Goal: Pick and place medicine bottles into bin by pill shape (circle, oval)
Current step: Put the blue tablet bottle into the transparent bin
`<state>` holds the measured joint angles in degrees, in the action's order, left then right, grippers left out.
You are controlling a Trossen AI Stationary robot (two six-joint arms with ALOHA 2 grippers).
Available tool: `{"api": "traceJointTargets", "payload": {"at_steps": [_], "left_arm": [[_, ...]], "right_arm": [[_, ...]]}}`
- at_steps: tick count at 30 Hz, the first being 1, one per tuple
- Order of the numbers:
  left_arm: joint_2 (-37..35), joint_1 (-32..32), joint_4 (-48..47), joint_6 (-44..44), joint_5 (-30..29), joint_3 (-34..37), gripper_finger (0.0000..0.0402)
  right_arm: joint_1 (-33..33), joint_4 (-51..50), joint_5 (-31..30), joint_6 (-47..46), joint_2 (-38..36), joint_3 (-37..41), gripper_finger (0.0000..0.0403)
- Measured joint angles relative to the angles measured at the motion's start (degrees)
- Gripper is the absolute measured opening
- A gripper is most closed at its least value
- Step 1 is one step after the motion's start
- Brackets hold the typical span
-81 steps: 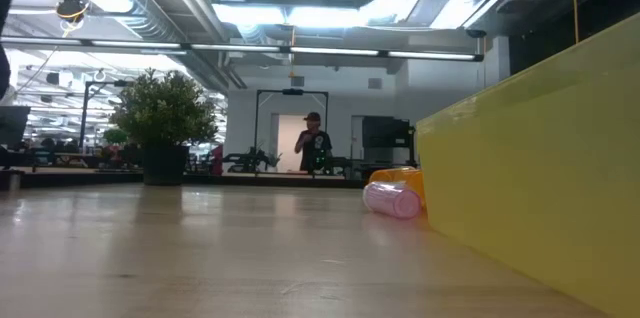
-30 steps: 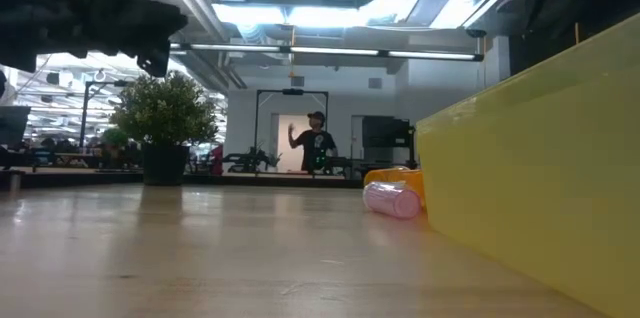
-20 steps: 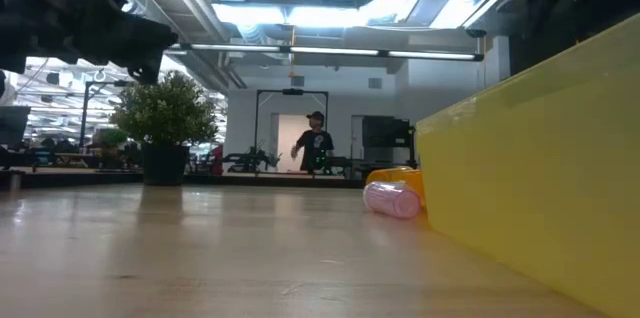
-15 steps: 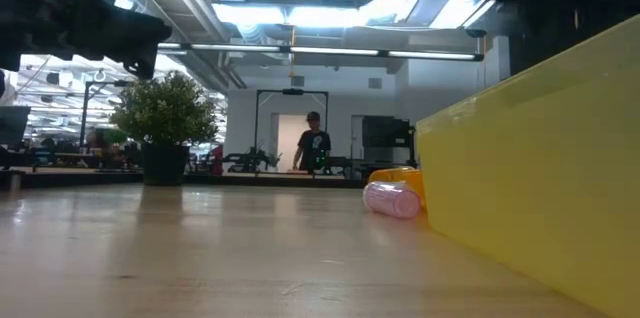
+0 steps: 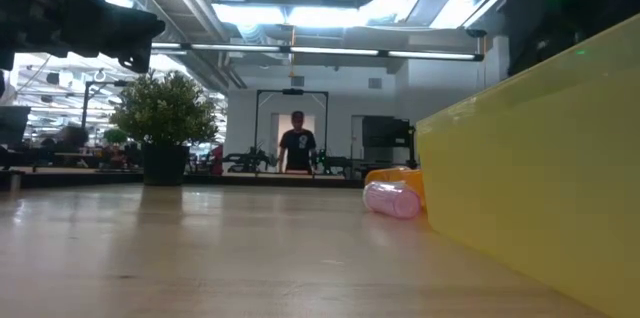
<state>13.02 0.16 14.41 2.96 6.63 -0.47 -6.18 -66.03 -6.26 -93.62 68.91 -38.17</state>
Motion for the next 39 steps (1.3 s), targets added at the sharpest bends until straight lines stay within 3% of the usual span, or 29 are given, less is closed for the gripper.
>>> {"api": "traceJointTargets", "payload": {"at_steps": [10,24,28,39], "left_arm": [[0.0,0.0,0.2,1.0,0.0,0.0,0.0051],[0.0,0.0,0.2,1.0,0.0,0.0,0.0051],[0.0,0.0,0.2,0.9,0.0,0.0,0.0051],[0.0,0.0,-0.4,0.9,0.1,0.0,0.0051]], "right_arm": [[4.5,1.5,-7.6,-0.1,5.5,1.1,0.0161],[8.6,1.9,3.5,9.4,16.4,1.0,0.0150],[10.0,7.1,6.7,12.4,18.0,2.5,0.0150],[10.5,9.4,2.1,17.2,18.2,0.0,0.0142]]}}
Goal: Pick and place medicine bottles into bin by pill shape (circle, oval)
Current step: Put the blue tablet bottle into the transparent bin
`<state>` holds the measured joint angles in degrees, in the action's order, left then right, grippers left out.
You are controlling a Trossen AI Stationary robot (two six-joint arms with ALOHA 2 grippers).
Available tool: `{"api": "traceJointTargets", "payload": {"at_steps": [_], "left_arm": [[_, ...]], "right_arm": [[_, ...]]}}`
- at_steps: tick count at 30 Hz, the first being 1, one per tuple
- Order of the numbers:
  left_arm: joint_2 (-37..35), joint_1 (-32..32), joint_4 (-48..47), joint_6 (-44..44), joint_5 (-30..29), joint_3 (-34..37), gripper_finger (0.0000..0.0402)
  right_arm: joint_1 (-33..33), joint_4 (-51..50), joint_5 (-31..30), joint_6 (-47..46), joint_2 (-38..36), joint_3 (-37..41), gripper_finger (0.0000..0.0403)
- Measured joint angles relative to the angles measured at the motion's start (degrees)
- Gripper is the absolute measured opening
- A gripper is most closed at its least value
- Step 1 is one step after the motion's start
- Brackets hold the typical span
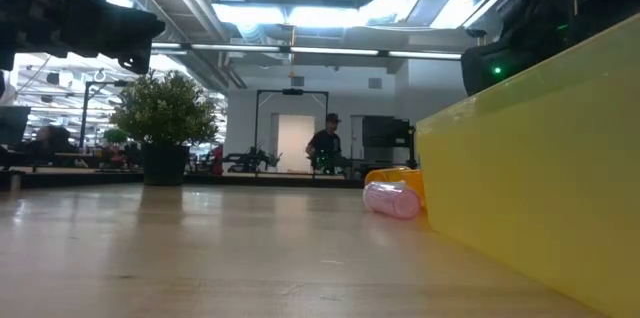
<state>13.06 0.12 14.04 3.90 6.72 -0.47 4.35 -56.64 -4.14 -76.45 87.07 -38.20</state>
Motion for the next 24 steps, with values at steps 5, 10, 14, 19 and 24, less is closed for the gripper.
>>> {"api": "traceJointTargets", "payload": {"at_steps": [5,10,14,19,24], "left_arm": [[0.0,0.0,-1.8,0.0,0.0,0.0,0.0051],[0.0,0.0,-1.9,0.1,0.0,0.0,0.0051],[0.0,0.0,-2.0,0.1,0.0,0.0,0.0051],[0.0,0.0,-1.9,0.4,0.0,0.0,0.0051],[0.0,0.0,-1.8,0.4,-0.2,0.0,0.0051]], "right_arm": [[0.0,0.9,0.5,-0.6,0.0,0.0,0.0115],[0.0,1.0,1.0,3.5,0.0,0.0,0.0111],[0.0,0.9,1.9,4.7,0.0,-0.1,0.0117],[-1.2,-4.7,3.0,4.6,-0.2,-4.5,0.0109],[-3.2,-11.7,-0.4,4.6,-1.9,-13.0,0.0106]]}}
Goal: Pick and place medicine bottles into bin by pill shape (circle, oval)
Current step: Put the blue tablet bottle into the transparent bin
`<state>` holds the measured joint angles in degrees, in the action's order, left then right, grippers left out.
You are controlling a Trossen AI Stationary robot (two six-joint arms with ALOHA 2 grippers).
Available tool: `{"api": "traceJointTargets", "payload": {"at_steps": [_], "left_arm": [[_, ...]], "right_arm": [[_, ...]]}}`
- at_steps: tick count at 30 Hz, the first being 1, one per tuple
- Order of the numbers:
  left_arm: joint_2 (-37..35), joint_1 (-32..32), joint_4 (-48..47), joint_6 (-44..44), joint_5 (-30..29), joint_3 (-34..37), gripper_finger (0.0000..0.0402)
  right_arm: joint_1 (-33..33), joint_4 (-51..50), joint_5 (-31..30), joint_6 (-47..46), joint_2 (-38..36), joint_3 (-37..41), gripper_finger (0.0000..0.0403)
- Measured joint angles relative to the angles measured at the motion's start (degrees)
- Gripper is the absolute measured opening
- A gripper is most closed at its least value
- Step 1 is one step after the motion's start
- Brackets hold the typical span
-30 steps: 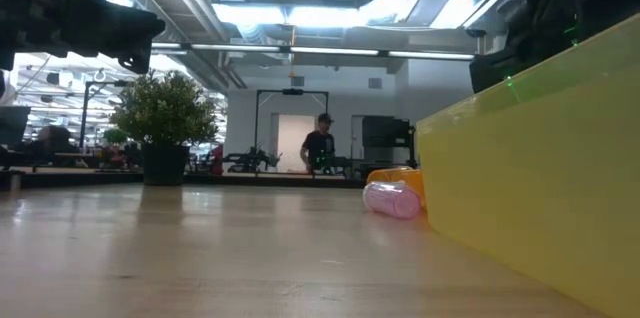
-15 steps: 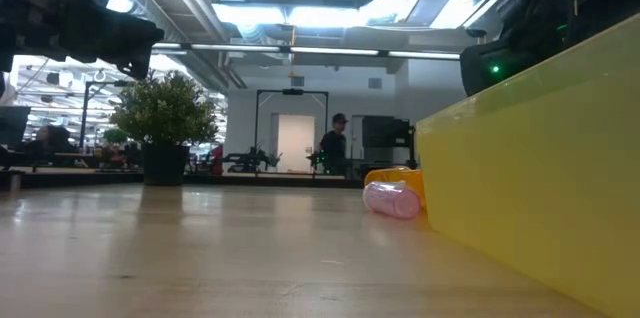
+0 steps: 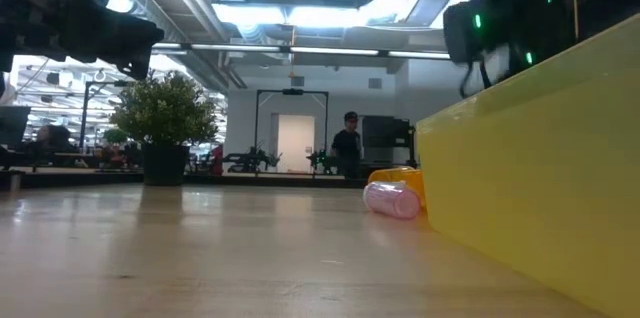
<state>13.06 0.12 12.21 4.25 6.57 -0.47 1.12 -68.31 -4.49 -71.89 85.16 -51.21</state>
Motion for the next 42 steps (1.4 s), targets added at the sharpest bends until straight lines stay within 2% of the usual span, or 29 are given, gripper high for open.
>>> {"api": "traceJointTargets", "payload": {"at_steps": [2,10,13,22,28,33,38,42], "left_arm": [[0.0,0.0,0.0,0.1,0.0,0.0,0.0051],[0.9,-0.1,-0.3,0.8,0.3,-0.7,0.0051],[3.8,-0.1,-1.6,1.4,0.4,-2.4,0.0051],[18.1,-0.1,-3.5,-0.4,-1.2,-8.2,0.0051],[21.9,-0.1,-2.3,-0.4,-6.0,-9.5,0.0051],[21.9,-0.1,-2.3,-0.4,-7.1,-9.5,0.0051],[21.9,-0.1,-2.3,-0.4,-7.1,-9.5,0.0051],[21.9,-0.1,-2.3,-0.3,-7.1,-9.5,0.0051]], "right_arm": [[-1.5,-2.3,0.0,-0.2,-0.5,-3.4,0.0108],[-12.5,-8.1,0.0,-12.4,-1.5,-16.0,0.0110],[-17.4,-9.2,3.0,-18.0,-1.5,-19.3,0.0110],[-33.1,-9.1,12.9,-40.5,-1.6,-21.8,0.0110],[-42.1,-6.8,16.3,-57.1,-1.6,-21.8,0.0110],[-46.1,-3.3,16.3,-65.0,-1.6,-21.8,0.0110],[-46.9,-1.8,16.2,-64.5,-1.5,-21.8,0.0114],[-46.7,-3.0,16.4,-64.3,-1.5,-21.8,0.0135]]}}
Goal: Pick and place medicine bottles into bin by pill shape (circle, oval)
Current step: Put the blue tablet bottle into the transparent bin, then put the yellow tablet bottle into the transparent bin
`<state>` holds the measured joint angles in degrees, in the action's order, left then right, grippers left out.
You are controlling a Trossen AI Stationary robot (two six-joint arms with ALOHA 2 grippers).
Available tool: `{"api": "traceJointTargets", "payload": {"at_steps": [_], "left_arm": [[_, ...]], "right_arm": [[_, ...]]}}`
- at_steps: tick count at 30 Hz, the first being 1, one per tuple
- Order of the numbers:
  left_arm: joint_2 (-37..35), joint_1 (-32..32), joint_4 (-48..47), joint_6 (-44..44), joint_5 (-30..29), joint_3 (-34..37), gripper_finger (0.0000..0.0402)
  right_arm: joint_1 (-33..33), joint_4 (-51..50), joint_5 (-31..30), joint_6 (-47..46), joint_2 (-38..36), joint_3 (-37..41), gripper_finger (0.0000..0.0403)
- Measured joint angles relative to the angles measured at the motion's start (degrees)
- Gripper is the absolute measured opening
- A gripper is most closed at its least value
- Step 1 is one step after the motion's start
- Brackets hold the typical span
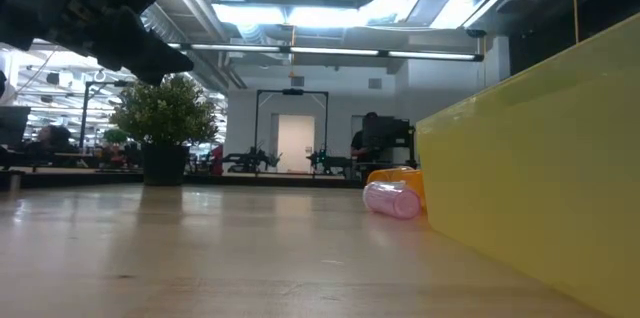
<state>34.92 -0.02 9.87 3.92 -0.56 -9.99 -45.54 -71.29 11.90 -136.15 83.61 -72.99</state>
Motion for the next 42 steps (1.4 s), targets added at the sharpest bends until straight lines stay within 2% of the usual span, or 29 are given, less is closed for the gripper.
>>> {"api": "traceJointTargets", "payload": {"at_steps": [5,9,12,18,21,29,34,37,42], "left_arm": [[0.0,0.0,0.0,0.4,0.0,0.0,0.0051],[0.0,0.0,0.0,0.4,0.0,0.0,0.0051],[0.0,0.0,0.0,0.4,0.0,0.0,0.0051],[0.0,0.0,0.0,0.4,0.0,0.0,0.0051],[0.0,0.0,0.0,0.4,0.0,0.0,0.0051],[0.0,0.0,-0.3,-2.6,-0.1,0.0,0.0051],[0.0,0.0,-0.6,-1.3,-0.1,0.0,0.0051],[0.0,0.0,-2.4,-1.1,-0.1,0.0,0.0051],[0.0,0.0,-7.2,-0.6,-0.1,0.1,0.0051]], "right_arm": [[0.0,-1.8,2.0,0.1,0.0,0.0,0.0171],[-0.5,-3.1,0.9,0.0,0.0,0.0,0.0188],[-0.5,-3.2,-4.1,0.0,0.0,0.0,0.0190],[-0.2,-3.2,-21.1,1.5,0.0,0.0,0.0190],[0.4,-3.2,-26.1,1.9,0.0,0.0,0.0190],[2.3,-3.5,-28.8,6.1,0.0,0.0,0.0190],[4.4,-3.5,-29.5,7.8,0.0,0.0,0.0190],[5.6,-4.0,-32.2,8.0,0.0,0.0,0.0190],[9.0,-4.1,-35.9,13.4,0.0,0.1,0.0190]]}}
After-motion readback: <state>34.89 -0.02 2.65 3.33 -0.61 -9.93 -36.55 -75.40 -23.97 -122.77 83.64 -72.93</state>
